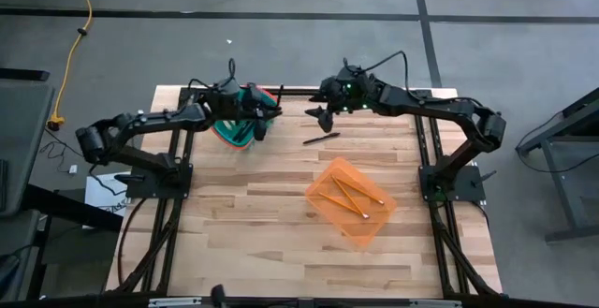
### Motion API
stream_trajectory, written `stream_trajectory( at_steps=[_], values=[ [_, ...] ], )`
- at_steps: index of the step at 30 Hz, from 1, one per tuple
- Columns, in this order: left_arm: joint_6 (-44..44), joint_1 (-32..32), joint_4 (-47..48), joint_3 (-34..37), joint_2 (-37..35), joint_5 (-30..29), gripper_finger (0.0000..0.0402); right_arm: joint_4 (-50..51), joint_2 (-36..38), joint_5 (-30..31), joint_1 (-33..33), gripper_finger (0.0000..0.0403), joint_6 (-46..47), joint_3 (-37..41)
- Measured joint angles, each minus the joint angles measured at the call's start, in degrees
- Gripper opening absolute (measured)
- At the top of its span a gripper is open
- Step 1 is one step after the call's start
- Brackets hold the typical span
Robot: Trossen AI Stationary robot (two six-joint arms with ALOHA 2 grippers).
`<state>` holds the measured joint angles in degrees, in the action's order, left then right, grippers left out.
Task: Sort pens & pencils
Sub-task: Put the black pen into the blue bin
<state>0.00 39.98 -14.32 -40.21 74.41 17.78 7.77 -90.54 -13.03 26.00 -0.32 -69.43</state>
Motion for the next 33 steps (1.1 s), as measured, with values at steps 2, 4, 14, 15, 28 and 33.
stream_trajectory(
  at_steps=[2, 4, 14, 15, 28, 33],
  values=[
    [1.05, 0.15, 4.44, 0.0, -2.23, -4.94, 0.0042, 3.69, -0.09, 2.64, -0.34, 0.0211, -0.82, 0.0],
    [1.17, 0.2, 8.71, -0.02, -3.96, -10.18, 0.0041, 6.34, -0.26, 4.66, -0.94, 0.0206, -1.22, 0.01],
    [-0.73, 0.24, 26.96, -0.02, -3.15, -32.21, 0.0045, 8.72, -0.31, 5.47, -5.03, 0.0199, -2.81, 0.07],
    [-1.26, 0.24, 28.24, -0.02, -3.06, -32.56, 0.0045, 8.82, -0.31, 5.49, -5.23, 0.0199, -3.13, 0.07],
    [-10.27, 0.18, 42.86, -0.66, -2.63, -30.43, 0.0047, 9.7, -0.31, 5.63, -5.9, 0.0199, -6.12, 0.07],
    [-11.85, 0.16, 47.72, -3.05, 1.2, -29.98, 0.0048, 9.79, -0.31, 5.65, -6.4, 0.0199, -6.24, 0.07]
  ],
)
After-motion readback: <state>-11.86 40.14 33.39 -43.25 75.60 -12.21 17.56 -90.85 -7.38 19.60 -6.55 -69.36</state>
